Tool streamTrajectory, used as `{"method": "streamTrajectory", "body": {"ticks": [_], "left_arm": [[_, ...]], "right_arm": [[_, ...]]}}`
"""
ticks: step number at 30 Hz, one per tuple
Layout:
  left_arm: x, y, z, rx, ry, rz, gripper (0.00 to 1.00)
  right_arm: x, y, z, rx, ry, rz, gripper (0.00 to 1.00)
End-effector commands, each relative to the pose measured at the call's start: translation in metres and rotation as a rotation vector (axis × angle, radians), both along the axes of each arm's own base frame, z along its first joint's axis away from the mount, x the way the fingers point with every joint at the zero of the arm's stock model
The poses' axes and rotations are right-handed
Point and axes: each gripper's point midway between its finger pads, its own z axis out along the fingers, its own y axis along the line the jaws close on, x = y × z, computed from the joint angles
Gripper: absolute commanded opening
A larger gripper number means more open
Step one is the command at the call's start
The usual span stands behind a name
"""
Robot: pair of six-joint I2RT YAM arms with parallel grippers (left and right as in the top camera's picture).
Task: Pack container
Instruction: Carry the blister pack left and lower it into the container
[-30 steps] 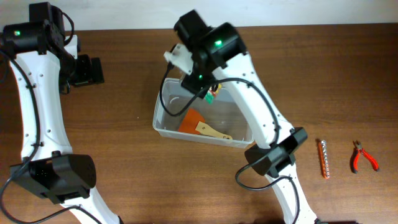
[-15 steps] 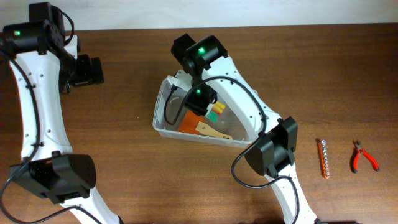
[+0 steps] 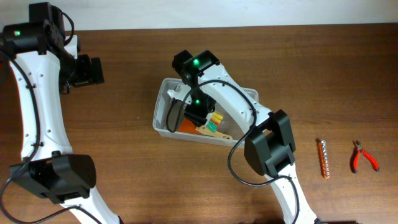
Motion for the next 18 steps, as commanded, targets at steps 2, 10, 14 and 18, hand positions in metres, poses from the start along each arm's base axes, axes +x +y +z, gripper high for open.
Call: {"method": "streamTrajectory", "body": {"ticks": [2,10,14,18], "left_arm": [[0.0,0.004,0.004,0.012,-0.01,-0.004,0.99],[0.0,0.004,0.004,0.012,-0.01,-0.004,0.99],[0.0,0.004,0.004,0.012,-0.01,-0.004,0.99],[0.0,0.004,0.004,0.012,-0.01,-0.004,0.99]], "right_arm": [[-0.005,0.001,0.005,0.019,0.009,0.009,0.77],[-0.009,-0.002,0.006,0.009,0.022,0.001,0.99],[-0.012,-0.004,0.031,0.002,0.025,-0.029,0.99],[0.0,-0.004,0.075,0.036,-0.053,-0.115,0.99]]}}
